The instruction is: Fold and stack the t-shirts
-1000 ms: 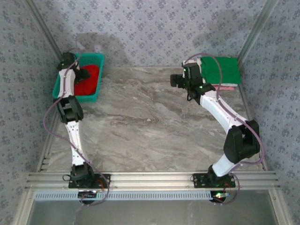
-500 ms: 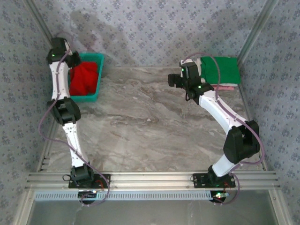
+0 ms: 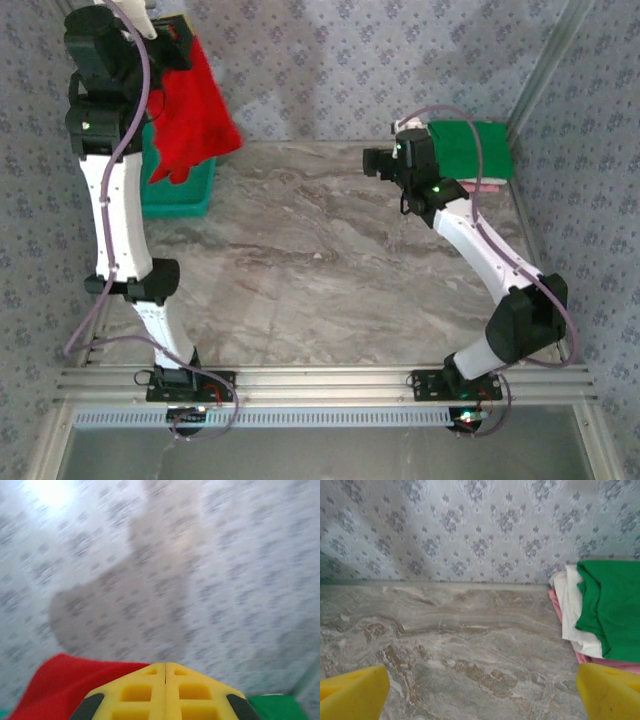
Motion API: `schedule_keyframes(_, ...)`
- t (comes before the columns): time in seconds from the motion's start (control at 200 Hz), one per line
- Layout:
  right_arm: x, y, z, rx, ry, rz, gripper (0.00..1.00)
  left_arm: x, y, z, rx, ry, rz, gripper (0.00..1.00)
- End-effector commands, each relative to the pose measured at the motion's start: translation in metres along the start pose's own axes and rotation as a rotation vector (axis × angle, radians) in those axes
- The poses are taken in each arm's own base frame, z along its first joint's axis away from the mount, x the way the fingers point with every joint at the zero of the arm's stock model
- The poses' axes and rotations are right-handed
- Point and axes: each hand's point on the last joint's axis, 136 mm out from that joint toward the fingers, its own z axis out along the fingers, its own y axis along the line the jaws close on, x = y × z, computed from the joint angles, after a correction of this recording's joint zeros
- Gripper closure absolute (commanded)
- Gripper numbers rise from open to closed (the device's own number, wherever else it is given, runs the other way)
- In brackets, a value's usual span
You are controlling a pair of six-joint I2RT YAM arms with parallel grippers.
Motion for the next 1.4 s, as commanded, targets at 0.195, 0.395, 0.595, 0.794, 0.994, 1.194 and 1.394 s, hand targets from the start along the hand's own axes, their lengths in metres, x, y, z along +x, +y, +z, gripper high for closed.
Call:
schedule_keyframes(0.195, -0.017, -0.034, -0.035, 0.076, -0.095, 0.059, 0.01, 0.001, -0.072, -0.026, 0.134, 0.005, 0.033, 1.00)
schedule_keyframes(0.395, 0.000, -0.057, -0.041, 0.119, -0.068, 0.115, 0.01, 0.160, -0.013, 0.062, -0.020, 0.367, 0.049, 0.56)
schedule_keyframes(0.595, 0.050, -0.086, -0.038, 0.185, 0.075, 0.178, 0.01, 0.311, 0.057, 0.075, -0.193, 0.635, 0.029, 0.40)
schedule_keyframes(0.794, 0.107, -0.040, -0.053, -0.076, 0.218, 0.163, 0.07, 0.357, 0.056, -0.032, -0.197, 0.546, -0.073, 0.39)
schedule_keyframes(0.994, 0.188, 0.071, -0.113, -0.462, 0.362, -0.142, 0.04, 0.452, 0.030, -0.146, -0.196, 0.847, -0.116, 0.39)
schedule_keyframes(1.194, 0.235, 0.012, -0.092, -0.070, 0.523, 0.092, 0.05, 0.500, -0.097, -0.176, 0.325, 0.964, 0.377, 0.32)
schedule_keyframes(1.394, 0.245, -0.113, -0.086, 0.239, 0.557, 0.624, 0.13, 0.581, -0.164, -0.212, 0.658, 1.138, 0.665, 0.25)
